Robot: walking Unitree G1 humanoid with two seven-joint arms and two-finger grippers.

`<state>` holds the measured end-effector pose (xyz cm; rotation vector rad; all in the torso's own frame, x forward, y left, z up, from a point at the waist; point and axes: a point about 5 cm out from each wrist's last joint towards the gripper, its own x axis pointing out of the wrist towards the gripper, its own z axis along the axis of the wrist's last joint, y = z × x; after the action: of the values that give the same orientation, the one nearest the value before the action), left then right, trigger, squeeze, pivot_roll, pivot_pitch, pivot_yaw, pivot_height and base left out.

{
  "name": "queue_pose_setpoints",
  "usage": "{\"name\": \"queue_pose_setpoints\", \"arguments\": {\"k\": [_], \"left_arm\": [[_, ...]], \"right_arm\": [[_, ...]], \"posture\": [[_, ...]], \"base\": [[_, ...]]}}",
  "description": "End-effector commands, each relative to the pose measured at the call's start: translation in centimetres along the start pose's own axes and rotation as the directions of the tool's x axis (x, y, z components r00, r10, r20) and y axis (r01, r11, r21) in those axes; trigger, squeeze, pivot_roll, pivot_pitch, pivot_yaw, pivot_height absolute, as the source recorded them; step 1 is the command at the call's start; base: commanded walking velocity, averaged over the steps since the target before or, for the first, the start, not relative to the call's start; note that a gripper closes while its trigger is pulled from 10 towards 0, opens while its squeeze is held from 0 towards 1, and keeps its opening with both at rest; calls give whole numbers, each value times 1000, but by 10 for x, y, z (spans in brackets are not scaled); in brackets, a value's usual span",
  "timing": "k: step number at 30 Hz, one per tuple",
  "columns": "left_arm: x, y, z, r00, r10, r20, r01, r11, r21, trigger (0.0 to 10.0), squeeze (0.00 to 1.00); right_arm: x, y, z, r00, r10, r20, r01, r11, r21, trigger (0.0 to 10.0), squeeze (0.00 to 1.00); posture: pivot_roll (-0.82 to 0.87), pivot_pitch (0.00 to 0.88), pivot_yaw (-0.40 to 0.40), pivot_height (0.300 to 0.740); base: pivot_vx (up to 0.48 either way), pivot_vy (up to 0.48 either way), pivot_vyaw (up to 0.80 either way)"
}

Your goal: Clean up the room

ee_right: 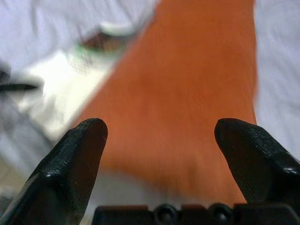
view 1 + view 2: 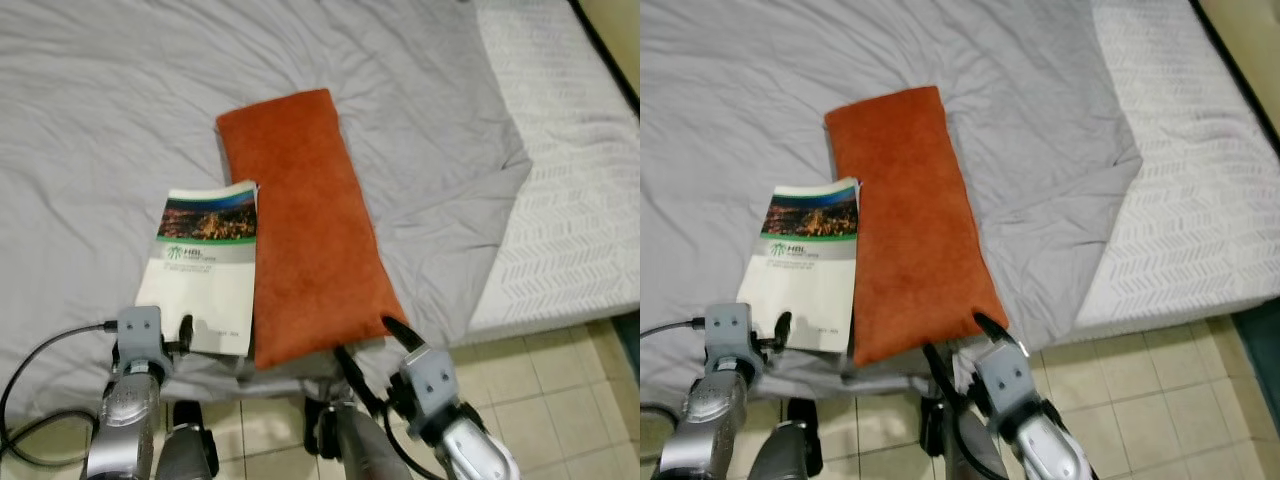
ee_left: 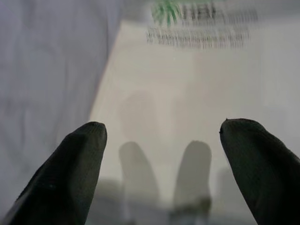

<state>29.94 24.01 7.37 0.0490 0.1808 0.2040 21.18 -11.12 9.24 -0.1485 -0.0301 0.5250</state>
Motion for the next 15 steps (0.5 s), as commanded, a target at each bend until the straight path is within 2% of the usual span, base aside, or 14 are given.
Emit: {"name": "queue_pose_setpoints", "arguments": {"k": [1, 2, 3, 4, 5, 9, 12, 14, 15], "left_arm": [[-7, 5, -22, 997, 31, -73, -34, 998, -43, 10000, 671], [3, 10, -6, 999, 34, -14, -35, 997, -73, 10000, 1000], [3, 10, -6, 999, 34, -14, -35, 997, -73, 10000, 1000], [9, 14, 5, 999, 35, 23, -33, 997, -72, 10000, 1000], [17, 25, 19, 997, 42, 65, -36, 995, -88, 10000, 1000], [21, 36, 19, 997, 62, 50, -57, 993, -100, 10000, 1000], [22, 60, 12, 991, 135, 16, -133, 986, -98, 10000, 1000], [22, 63, 9, 992, 129, 1, -128, 985, -117, 10000, 1000], [22, 63, 5, 993, 119, -15, -120, 982, -149, 10000, 0]], "right_arm": [[-7, 6, 0, 1000, 22, -22, -22, 1000, 14, 10000, 0], [-13, 10, 2, 999, 27, -46, -26, 999, 25, 10000, 0], [-13, 10, 2, 999, 27, -46, -26, 999, 25, 10000, 0], [-15, 11, 3, 998, 30, -54, -28, 999, 31, 10000, 0], [-20, 14, 3, 997, 41, -73, -38, 998, 41, 10000, 0], [-22, 16, 2, 995, 49, -92, -45, 998, 45, 10000, 0], [-28, 15, 4, 991, 47, -121, -41, 998, 49, 10000, 0], [-29, 14, 4, 990, 46, -130, -39, 998, 52, 10000, 0], [-30, 14, 5, 989, 50, -136, -42, 997, 60, 10000, 0]], "posture": [[-196, 515, -250, 740], [-208, 517, -260, 740], [-208, 517, -260, 740], [-209, 519, -262, 740], [-208, 519, -260, 740], [-209, 521, -260, 740], [-218, 517, -263, 740], [-218, 517, -263, 740], [-221, 522, -268, 740]], "base": [[0, 0, 0], [0, 0, 0], [0, 0, 0], [0, 0, 0], [0, 0, 0], [0, 0, 0], [0, 0, 0], [0, 0, 0], [0, 0, 0]]}}
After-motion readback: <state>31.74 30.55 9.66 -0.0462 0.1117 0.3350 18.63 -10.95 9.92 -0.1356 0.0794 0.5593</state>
